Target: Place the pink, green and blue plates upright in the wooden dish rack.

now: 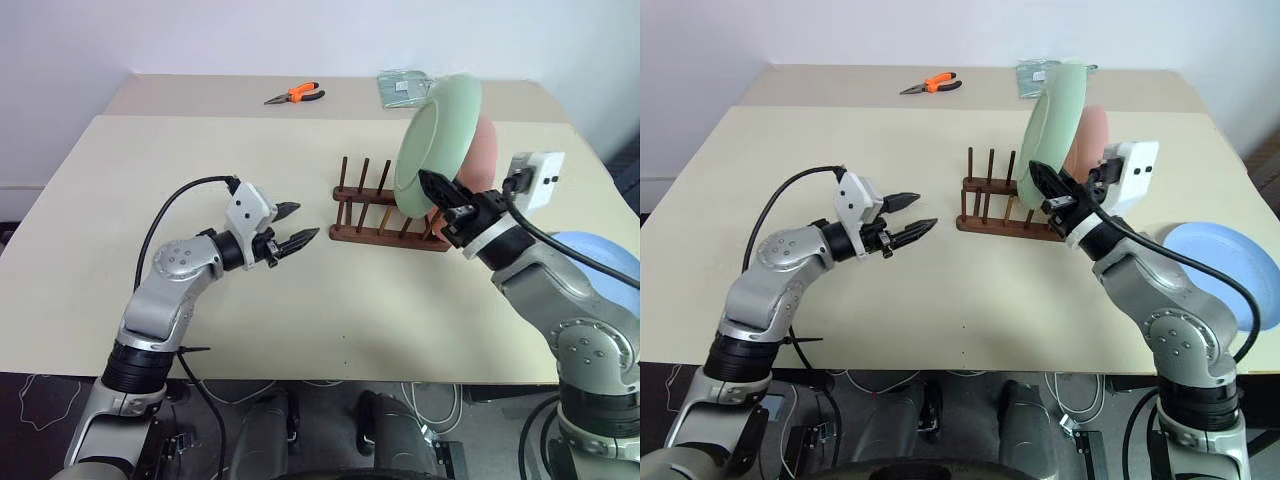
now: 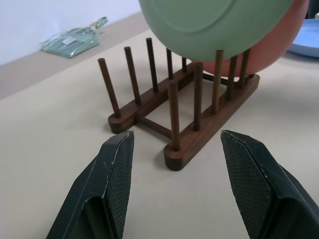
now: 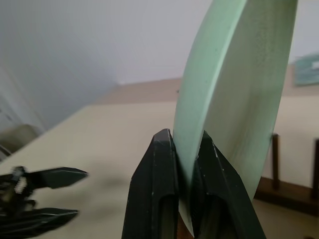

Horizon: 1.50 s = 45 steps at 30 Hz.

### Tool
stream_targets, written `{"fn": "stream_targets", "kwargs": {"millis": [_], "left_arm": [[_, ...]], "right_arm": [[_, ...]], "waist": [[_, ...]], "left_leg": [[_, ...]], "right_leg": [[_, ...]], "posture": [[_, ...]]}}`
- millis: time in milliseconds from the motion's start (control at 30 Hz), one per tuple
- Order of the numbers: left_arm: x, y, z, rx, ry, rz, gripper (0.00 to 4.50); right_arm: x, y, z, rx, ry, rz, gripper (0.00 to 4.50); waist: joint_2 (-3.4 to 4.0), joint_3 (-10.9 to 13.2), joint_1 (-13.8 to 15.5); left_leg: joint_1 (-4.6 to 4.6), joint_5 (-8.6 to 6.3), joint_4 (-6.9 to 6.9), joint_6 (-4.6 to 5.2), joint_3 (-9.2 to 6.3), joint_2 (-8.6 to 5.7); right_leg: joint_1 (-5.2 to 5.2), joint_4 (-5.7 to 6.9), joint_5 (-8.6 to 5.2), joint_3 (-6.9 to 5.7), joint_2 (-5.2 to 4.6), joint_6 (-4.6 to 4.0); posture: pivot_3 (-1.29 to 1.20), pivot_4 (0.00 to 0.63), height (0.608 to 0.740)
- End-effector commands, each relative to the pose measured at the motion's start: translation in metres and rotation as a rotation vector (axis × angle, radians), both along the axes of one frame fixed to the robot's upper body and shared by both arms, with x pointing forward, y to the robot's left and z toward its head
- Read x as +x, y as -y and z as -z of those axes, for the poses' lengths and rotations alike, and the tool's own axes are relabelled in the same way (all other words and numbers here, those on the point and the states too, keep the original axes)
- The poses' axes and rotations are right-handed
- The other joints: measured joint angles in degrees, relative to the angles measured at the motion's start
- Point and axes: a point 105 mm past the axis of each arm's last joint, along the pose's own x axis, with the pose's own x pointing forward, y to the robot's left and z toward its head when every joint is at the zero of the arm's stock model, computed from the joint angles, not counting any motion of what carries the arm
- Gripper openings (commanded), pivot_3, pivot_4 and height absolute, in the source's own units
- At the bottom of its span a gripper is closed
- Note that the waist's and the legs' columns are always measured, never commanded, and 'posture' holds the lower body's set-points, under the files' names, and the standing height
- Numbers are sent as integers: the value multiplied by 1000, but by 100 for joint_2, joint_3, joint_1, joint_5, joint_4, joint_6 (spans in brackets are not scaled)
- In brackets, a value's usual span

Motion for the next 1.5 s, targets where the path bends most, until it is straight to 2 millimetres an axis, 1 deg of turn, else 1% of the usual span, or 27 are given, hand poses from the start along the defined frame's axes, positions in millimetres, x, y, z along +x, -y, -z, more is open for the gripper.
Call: {"fn": "stream_targets", "kwargs": {"millis": [33, 133, 167, 267, 400, 467, 500, 567, 600, 667, 700, 733, 767, 800, 833, 867, 900, 967, 1033, 1100, 1133, 1167, 1267, 1300, 1333, 1367, 1500], "left_arm": [[-5, 4, -8, -11, 36, 19, 2831], [-5, 5, -8, -12, 35, 21, 2831], [-5, 6, -7, -12, 34, 23, 2831], [-6, 6, -6, -12, 31, 26, 2831], [-6, 7, -6, -9, 28, 30, 2831], [-6, 8, -6, -9, 28, 32, 2831], [-6, 8, -6, -8, 28, 33, 2831], [-6, 8, -6, -7, 27, 36, 2831], [-6, 8, -6, -7, 27, 37, 2831], [-6, 8, -6, -5, 26, 40, 2831], [-6, 9, -6, -4, 25, 44, 2831], [-6, 9, -6, -3, 24, 50, 2831], [-6, 10, -5, -4, 21, 58, 2831], [-6, 13, -5, -7, 18, 72, 2831], [-7, 15, -5, -10, 14, 86, 2831], [-9, 19, -5, -12, 5, 109, 2831], [-11, 22, -4, -13, -8, 133, 2831], [-18, 28, -2, -11, -33, 190, 2831], [-22, 32, -1, -7, -45, 221, 2831], [-23, 36, 1, -2, -43, 227, 2831], [-23, 37, 1, 0, -42, 230, 2831], [-23, 39, 2, 1, -41, 232, 2831], [-23, 41, 4, 6, -40, 235, 2831], [-23, 41, 4, 7, -40, 234, 2831], [-23, 41, 4, 8, -38, 233, 2831], [-23, 40, 4, 8, -38, 231, 2831], [-24, 39, 5, 11, -36, 225, 2831]], "right_arm": [[-2, -2, -9, -48, 49, -12, 1165], [0, 0, -11, -125, 78, 10, 2705], [1, 1, -13, -152, 93, 15, 3140], [1, 4, -18, -222, 127, 19, 3140], [-2, 12, -33, -362, 203, 18, 3140], [-5, 16, -39, -403, 230, 14, 3140], [-8, 20, -45, -424, 252, 15, 3140], [-18, 35, -65, -445, 313, 29, 3140], [-22, 41, -72, -446, 332, 31, 3140], [-30, 58, -85, -395, 349, 41, 3140], [-31, 78, -90, -356, 339, 102, 3728], [-32, 99, -89, -343, 314, 178, 4036], [-33, 118, -82, -359, 274, 248, 4452], [-32, 135, -65, -397, 204, 309, 4452], [-33, 144, -48, -431, 138, 340, 4452], [-34, 150, -26, -474, 60, 353, 4452], [-35, 153, -7, -513, -8, 358, 4452], [-37, 151, 29, -588, -122, 343, 4452], [-38, 149, 50, -633, -181, 345, 4452], [-39, 154, 75, -686, -258, 375, 4452], [-39, 159, 88, -725, -301, 398, 4452], [-40, 162, 96, -752, -325, 412, 4452], [-44, 182, 124, -848, -438, 471, 4452], [-45, 187, 128, -855, -460, 484, 3947], [-45, 190, 129, -858, -467, 499, 3615], [-44, 194, 130, -868, -471, 515, 3143], [-42, 200, 129, -892, -473, 542, 1134]], "waist": [[0, 0, 1], [0, 0, 0], [0, 0, 1], [0, 0, 0], [0, 0, 4], [-1, 0, 2], [0, 0, 6], [-1, 0, 16], [-1, 1, 21], [-3, 1, 19], [-4, 1, 18], [-5, 1, 24], [-7, 0, 48], [-10, -1, 70], [-10, -2, 110], [-10, -3, 145], [-7, -2, 148], [6, -8, 144], [10, -9, 106], [13, -9, 81], [13, -9, 80], [13, -10, 86], [13, -10, 92], [13, -9, 104], [13, -10, 109], [12, -10, 120], [12, -10, 157]], "left_leg": [[0, 0, 0, 0, 0, 0], [0, 0, 0, 0, 1, 0], [0, 0, 0, 0, 1, 0], [0, 0, 0, 0, 1, 0], [-3, 0, 0, 0, 0, 0], [-6, 0, 0, 0, 1, -1], [-6, 0, 0, 0, 1, -1], [-8, 0, 0, 0, 0, -1], [-11, 0, 0, 0, -1, -1], [-13, 0, 0, 1, -1, -4], [-13, 0, 0, 1, -1, -4], [-12, 0, 0, 1, -2, -4], [-12, 0, 0, 1, -3, -3], [-12, 0, 0, 1, -5, -5], [-10, -1, 1, 1, -3, -5], [-10, -1, 1, 2, -2, -6], [-8, -1, 0, 2, 0, -5], [-9, -1, 0, 1, 2, -4], [-3, -1, 0, 0, 4, -1], [3, -1, 1, -2, 4, 1], [5, -7, 1, -12, 3, 1], [7, -8, 1, -14, 1, 1], [6, -10, 1, -17, 0, 0], [5, -9, 1, -16, 1, -1], [2, -7, 1, -12, 1, -3], [2, -4, 1, -6, 1, -3], [2, -4, 1, -6, -1, -3]], "right_leg": [[0, 0, 0, 0, 1, 0], [0, -1, 0, 0, 1, 0], [0, -1, 0, 0, 0, 0], [0, -1, -1, 0, 0, 1], [-2, -2, -1, -1, 0, 0], [-5, -3, -1, 0, -1, 1], [-5, -3, -1, 0, 0, 1], [-7, -2, -1, -1, 0, 1], [-7, -2, -1, -1, -1, 1], [-6, -5, 0, -1, -1, 2], [-5, -6, 0, -1, -1, 2], [-4, -7, 0, -2, 0, 2], [-3, -7, 0, -3, 0, 2], [1, -8, -1, -5, -1, 2], [2, -10, -1, -6, -1, 2], [3, -11, -1, -5, -1, 2], [3, -11, -1, -5, -1, 1], [-3, -6, -1, -3, -2, 2], [-3, -5, -12, 0, 0, 19], [-2, -2, -11, 0, -1, 17], [-1, -2, -11, 0, 0, 17], [1, -2, -11, 0, 0, 16], [3, -5, -11, 0, -2, 16], [2, -7, -11, 0, -3, 16], [1, -8, -12, 0, -3, 16], [2, -10, -12, 0, -3, 16], [3, -9, -12, -1, -2, 17]], "posture": [[0, 150, 716], [0, 150, 716], [0, 150, 716], [0, 150, 716], [0, 150, 716], [0, 150, 716], [0, 150, 716], [0, 150, 716], [0, 150, 716], [0, 150, 716], [0, 150, 716], [0, 150, 716], [0, 150, 716], [0, 150, 716], [0, 150, 716], [0, 150, 716], [0, 150, 716], [0, 150, 716], [0, 150, 716], [0, 150, 716], [0, 150, 716], [0, 150, 716], [0, 150, 716], [0, 150, 716], [0, 150, 716], [0, 150, 716], [0, 150, 716]]}}
